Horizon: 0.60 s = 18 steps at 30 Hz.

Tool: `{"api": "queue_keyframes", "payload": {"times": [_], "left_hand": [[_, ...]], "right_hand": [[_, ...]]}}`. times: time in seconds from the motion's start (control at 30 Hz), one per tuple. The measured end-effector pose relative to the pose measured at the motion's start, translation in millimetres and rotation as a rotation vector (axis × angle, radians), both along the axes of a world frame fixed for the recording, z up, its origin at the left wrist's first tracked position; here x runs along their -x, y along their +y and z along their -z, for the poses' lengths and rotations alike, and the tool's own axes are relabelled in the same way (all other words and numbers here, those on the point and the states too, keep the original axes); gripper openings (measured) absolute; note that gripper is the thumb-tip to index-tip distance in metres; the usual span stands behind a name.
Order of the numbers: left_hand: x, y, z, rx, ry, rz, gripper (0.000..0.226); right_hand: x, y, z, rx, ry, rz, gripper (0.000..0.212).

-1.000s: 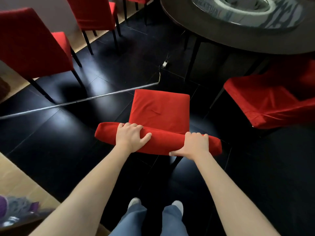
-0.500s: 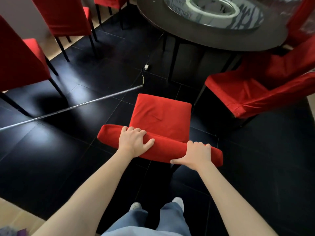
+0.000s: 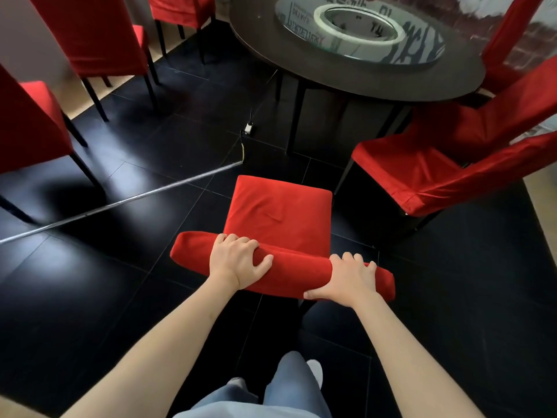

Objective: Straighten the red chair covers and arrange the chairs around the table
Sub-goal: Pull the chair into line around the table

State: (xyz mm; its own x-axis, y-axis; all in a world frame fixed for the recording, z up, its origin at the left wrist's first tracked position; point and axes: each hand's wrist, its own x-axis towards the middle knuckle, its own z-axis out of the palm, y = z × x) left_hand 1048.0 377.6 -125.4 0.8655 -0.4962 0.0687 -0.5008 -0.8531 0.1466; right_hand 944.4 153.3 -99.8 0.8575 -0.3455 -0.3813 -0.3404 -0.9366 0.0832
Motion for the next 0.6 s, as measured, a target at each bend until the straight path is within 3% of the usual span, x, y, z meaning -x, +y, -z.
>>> {"api": "queue_keyframes", "payload": {"times": [0.4, 0.6], "left_hand": [[-49.9, -34.0, -0.9, -0.019, 0.003, 0.001, 0.070], [-93.7, -9.1, 2.5, -0.081, -0.058, 0.011, 0.067]], "right_hand": [[-48.3, -32.9, -5.6, -0.054, -0.007, 0.025, 0.115], [-81.0, -9.3, 3.7, -0.126, -0.075, -0.038, 0.117]]}}
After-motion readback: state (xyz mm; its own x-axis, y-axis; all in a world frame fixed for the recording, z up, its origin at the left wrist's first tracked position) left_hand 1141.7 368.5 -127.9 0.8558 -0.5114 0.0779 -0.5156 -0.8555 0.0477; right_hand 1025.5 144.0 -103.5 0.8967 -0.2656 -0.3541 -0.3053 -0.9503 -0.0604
